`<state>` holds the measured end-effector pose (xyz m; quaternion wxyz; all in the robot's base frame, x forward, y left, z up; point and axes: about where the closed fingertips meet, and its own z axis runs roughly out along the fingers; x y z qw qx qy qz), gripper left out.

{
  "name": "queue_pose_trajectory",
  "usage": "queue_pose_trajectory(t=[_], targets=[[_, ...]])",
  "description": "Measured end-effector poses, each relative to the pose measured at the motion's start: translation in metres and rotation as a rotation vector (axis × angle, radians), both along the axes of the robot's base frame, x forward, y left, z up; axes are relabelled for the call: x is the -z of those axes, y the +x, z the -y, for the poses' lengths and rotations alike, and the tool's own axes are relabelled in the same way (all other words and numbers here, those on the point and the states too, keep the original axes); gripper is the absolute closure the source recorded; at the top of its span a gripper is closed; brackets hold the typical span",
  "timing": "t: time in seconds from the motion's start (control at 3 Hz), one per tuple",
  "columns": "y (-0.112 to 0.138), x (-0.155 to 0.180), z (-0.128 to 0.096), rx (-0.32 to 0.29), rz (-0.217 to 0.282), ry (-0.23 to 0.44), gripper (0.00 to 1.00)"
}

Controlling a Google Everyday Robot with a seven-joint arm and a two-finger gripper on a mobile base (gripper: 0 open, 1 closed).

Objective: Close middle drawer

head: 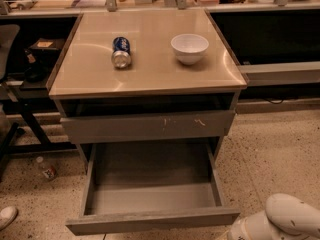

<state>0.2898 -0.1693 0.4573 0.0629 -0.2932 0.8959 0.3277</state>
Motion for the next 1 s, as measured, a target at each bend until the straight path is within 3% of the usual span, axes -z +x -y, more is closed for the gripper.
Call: queue_pose_trajectory(t=[0.67, 1.0], targets=[[0.042, 0.001, -0.013, 0.013, 0.039, 0.041, 1.0], [0.063, 0.024, -0.023, 0.023, 0.025, 0.007, 1.0]])
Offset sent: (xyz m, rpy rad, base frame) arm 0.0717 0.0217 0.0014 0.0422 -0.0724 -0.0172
